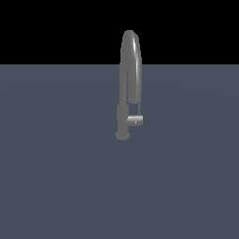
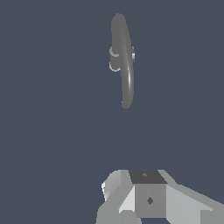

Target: Turn on the faucet by rotating a designated handle.

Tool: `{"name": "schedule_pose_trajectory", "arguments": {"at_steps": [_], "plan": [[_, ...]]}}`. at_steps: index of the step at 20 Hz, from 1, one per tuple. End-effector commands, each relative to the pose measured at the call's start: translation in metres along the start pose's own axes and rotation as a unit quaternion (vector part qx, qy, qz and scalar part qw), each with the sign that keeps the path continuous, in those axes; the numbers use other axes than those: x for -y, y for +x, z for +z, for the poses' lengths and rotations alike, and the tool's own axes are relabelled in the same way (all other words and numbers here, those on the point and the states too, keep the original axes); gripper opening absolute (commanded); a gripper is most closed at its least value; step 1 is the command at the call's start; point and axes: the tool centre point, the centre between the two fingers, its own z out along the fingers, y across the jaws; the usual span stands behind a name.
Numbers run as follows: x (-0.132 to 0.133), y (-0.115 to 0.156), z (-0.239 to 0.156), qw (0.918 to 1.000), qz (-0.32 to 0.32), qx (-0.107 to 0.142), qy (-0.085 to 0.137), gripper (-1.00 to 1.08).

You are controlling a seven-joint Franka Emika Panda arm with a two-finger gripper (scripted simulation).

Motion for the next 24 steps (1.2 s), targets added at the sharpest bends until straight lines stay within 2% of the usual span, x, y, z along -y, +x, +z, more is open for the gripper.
{"name": "schedule_pose_trajectory", "arguments": {"at_steps": [1, 7, 12, 18, 24], "plan": [[0.0, 0.0, 0.0, 1.0, 0.0, 0.0, 0.0, -1.0], [0.0, 0.005, 0.001, 1.0, 0.005, 0.006, 0.005, -1.0], [0.001, 0.017, 0.003, 0.9995, 0.018, 0.02, 0.017, -1.0], [0.001, 0.041, 0.008, 0.997, 0.044, 0.049, 0.042, -1.0], [-0.001, 0.073, 0.017, 0.9899, 0.08, 0.089, 0.076, -1.0]]}}
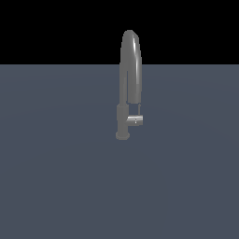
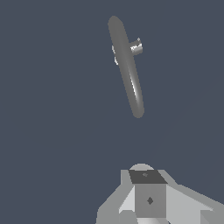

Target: Turn on the faucet by rotating a designated handle.

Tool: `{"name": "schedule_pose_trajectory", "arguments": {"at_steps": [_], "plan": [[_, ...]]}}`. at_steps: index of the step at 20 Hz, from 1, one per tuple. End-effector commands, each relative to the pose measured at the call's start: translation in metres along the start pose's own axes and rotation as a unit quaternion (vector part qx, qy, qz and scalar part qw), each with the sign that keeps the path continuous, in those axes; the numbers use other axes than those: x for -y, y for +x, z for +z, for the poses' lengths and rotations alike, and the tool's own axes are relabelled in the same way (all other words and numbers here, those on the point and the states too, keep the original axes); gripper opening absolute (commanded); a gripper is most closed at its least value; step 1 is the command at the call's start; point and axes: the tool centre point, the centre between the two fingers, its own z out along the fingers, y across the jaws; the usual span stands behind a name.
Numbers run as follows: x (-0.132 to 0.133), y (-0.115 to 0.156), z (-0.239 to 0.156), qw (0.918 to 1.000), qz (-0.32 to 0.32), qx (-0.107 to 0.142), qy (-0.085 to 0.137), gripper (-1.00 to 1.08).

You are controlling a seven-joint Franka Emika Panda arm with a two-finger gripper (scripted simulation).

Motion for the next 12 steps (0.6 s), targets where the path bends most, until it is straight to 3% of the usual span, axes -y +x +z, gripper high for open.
{"name": "schedule_pose_trajectory", "arguments": {"at_steps": [1, 12], "plan": [[0.001, 0.015, 0.002, 0.9996, 0.016, 0.018, 0.015, -1.0], [-0.001, 0.08, 0.019, 0.9878, 0.087, 0.098, 0.084, -1.0]]}}
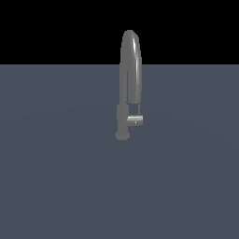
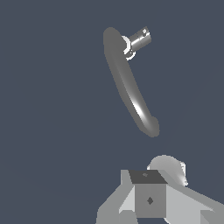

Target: Turn on the faucet by rotating a designated handle.

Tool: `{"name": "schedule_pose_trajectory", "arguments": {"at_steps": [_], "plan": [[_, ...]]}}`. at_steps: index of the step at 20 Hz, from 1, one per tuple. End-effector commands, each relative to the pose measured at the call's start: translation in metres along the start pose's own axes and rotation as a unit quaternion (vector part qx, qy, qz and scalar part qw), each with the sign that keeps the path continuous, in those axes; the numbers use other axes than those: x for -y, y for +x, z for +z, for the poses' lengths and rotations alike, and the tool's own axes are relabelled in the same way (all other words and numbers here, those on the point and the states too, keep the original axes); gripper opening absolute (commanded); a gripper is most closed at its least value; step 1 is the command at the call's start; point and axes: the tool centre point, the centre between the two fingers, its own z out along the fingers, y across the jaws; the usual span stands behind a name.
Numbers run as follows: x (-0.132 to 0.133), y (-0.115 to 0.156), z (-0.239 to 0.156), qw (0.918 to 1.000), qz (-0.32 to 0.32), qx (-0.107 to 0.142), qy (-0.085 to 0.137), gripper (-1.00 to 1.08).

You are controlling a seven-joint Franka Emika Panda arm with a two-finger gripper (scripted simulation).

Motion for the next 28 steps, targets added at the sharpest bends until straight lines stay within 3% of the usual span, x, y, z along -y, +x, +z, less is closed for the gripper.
{"name": "schedule_pose_trajectory", "arguments": {"at_steps": [1, 8, 15, 22, 28], "plan": [[0.001, 0.016, 0.002, 0.9995, 0.017, 0.019, 0.016, -1.0], [0.0, 0.059, 0.012, 0.9933, 0.064, 0.073, 0.063, -1.0], [-0.004, 0.103, 0.027, 0.9792, 0.112, 0.128, 0.111, -1.0], [-0.011, 0.146, 0.048, 0.9559, 0.161, 0.185, 0.161, -1.0], [-0.018, 0.182, 0.072, 0.9268, 0.206, 0.237, 0.206, -1.0]]}}
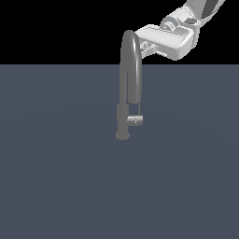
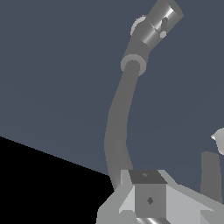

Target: Turn on the faucet by rotating a designated handle.

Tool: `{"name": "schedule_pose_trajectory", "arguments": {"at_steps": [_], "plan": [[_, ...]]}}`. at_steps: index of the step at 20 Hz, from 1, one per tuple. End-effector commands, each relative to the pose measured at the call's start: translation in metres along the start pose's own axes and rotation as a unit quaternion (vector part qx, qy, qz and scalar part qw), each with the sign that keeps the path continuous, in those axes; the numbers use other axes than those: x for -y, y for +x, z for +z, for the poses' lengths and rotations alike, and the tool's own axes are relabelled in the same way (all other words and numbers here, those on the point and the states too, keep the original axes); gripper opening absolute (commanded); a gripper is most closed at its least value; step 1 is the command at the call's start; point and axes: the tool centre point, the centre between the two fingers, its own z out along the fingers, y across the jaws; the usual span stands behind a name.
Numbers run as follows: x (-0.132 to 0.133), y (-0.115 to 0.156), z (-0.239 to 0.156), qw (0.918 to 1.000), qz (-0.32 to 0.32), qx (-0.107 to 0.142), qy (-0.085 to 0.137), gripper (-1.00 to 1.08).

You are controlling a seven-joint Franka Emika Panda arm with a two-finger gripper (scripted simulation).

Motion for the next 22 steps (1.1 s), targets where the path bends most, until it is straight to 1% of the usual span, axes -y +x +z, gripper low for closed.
{"name": "schedule_pose_trajectory", "arguments": {"at_steps": [1, 5, 8, 11, 15, 19, 22], "plan": [[0.001, 0.019, 0.002, 0.9993, 0.02, 0.024, 0.021, -1.0], [0.0, 0.051, 0.009, 0.9948, 0.055, 0.064, 0.056, -1.0], [-0.001, 0.076, 0.016, 0.9883, 0.083, 0.096, 0.084, -1.0], [-0.004, 0.1, 0.025, 0.9791, 0.112, 0.128, 0.112, -1.0], [-0.007, 0.129, 0.038, 0.9647, 0.145, 0.166, 0.145, -1.0], [-0.011, 0.151, 0.052, 0.9501, 0.172, 0.196, 0.171, -1.0], [-0.013, 0.163, 0.06, 0.941, 0.187, 0.212, 0.186, -1.0]]}}
